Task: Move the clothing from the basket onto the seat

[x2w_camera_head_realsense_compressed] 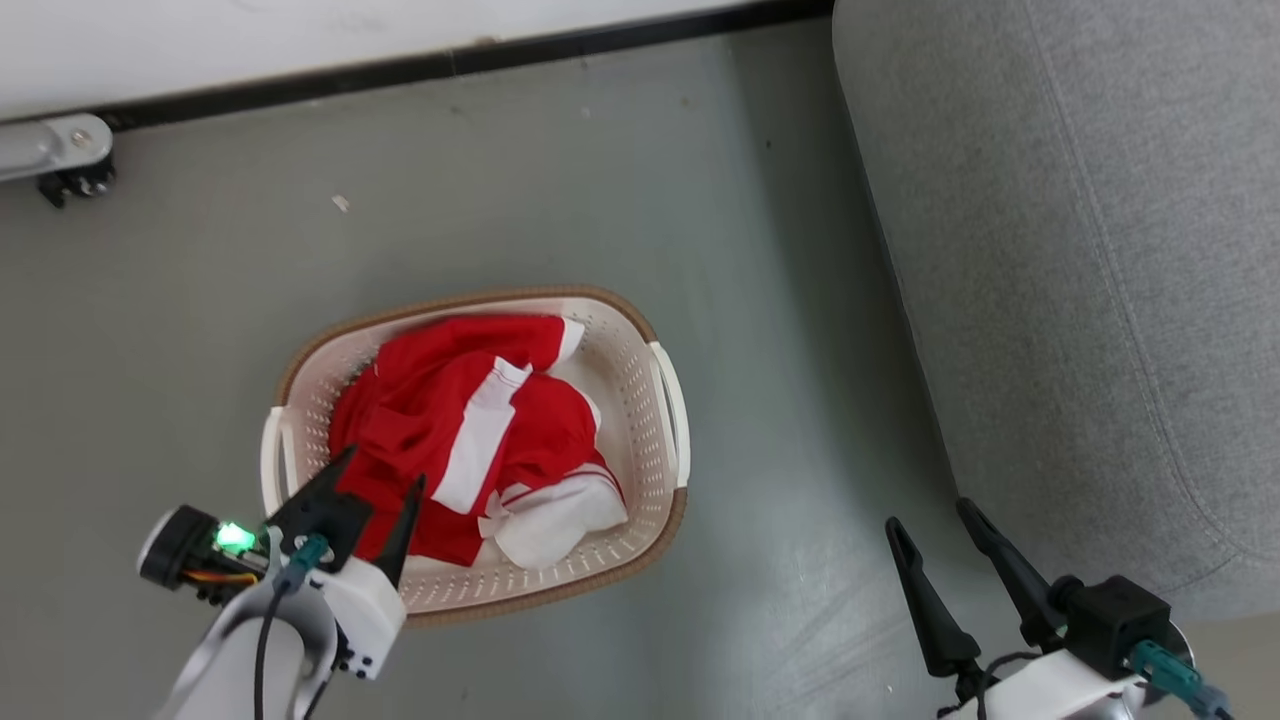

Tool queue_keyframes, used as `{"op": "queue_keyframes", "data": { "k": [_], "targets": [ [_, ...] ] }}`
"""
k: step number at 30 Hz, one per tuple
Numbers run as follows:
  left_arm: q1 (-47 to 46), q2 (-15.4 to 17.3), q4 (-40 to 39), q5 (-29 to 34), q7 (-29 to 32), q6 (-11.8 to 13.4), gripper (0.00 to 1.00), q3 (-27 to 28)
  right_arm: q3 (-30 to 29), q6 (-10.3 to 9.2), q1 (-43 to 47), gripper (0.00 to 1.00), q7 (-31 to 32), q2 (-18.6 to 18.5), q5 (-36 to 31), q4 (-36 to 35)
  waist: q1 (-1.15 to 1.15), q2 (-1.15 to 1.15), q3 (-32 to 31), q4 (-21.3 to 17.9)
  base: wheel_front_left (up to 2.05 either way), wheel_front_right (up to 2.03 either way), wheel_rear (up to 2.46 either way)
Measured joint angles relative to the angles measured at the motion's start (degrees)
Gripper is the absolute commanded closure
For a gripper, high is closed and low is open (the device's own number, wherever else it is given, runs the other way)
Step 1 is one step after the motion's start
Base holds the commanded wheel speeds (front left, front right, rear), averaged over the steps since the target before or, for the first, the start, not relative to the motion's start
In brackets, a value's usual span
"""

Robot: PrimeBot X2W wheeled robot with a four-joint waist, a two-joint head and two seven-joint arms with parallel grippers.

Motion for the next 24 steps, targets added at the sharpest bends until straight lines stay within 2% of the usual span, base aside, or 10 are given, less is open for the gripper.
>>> {"op": "queue_keyframes", "data": {
  "k": [8, 24],
  "targets": [
    [-7.1, 1.7, 4.7, 2.6, 0.3, -1.0, 0.00, -1.7, 1.7, 0.00, -3.5, 0.00, 0.0, 0.0, 0.9, -0.9, 0.00, 0.00, 5.2, -1.5, 0.00, 0.00, 0.00],
    [-19.1, 3.0, 11.2, 5.4, 1.6, -1.2, 0.00, -2.5, 3.2, 0.00, -9.5, 0.00, 0.0, 0.0, 2.5, -2.0, 0.00, 0.00, 13.8, -4.6, 0.00, 0.00, 0.00]
  ]
}}
